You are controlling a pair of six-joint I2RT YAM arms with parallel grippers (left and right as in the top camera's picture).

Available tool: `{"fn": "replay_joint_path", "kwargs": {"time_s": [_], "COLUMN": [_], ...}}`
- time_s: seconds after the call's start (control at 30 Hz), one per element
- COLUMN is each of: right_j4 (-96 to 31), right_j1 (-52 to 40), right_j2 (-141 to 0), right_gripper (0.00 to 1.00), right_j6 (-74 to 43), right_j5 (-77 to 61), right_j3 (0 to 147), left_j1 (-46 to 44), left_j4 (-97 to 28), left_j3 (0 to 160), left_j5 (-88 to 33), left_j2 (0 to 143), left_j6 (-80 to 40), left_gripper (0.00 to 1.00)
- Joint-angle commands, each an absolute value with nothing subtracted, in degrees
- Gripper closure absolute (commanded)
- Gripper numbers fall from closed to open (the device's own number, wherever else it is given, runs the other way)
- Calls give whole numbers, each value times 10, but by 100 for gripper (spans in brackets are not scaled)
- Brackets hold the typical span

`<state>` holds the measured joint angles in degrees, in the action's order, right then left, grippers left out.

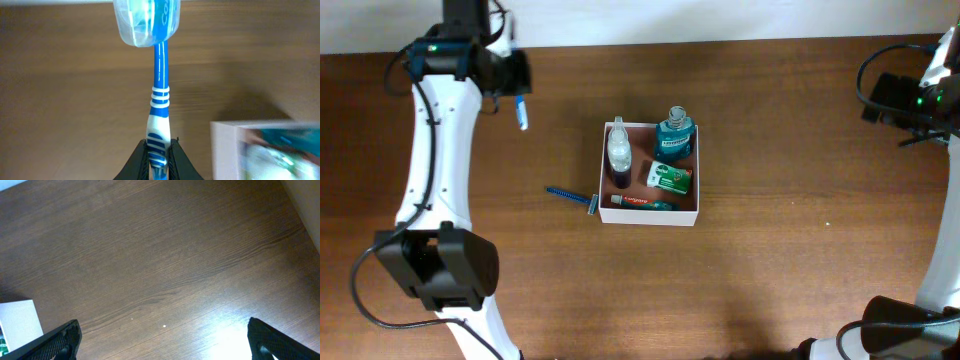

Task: Pack container
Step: 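Lift the toothbrush and carry it right toward the box, then lower the toothbrush into the box and open the left gripper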

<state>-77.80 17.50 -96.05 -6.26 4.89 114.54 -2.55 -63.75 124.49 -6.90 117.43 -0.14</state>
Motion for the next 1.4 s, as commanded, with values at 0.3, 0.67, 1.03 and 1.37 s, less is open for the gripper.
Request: {"fn": "replay_joint_path", "kwargs": {"time_s": [0.3,0.67,1.03,1.37], "right_j4": [-777,-777,-777,-777], "right_j1": [177,177,177,177], "right_j2": [-964,-964,-964,-964], "right_gripper": [1,1,2,2], "right_j6": [-69,-69,-69,-69], "right_j5": [46,46,46,46], "right_j3": [1149,1149,1149,1149], "left_j1": [-102,-145,-187,-223], "left_j4": [-672,-745,-764,-757], "left_j3": [1264,1264,1262,1213], "left_j5": [-361,-380,-346,-315], "left_j2": [1173,1173,1173,1174], "left_j6": [245,344,411,415], "left_gripper": [100,100,100,94]}}
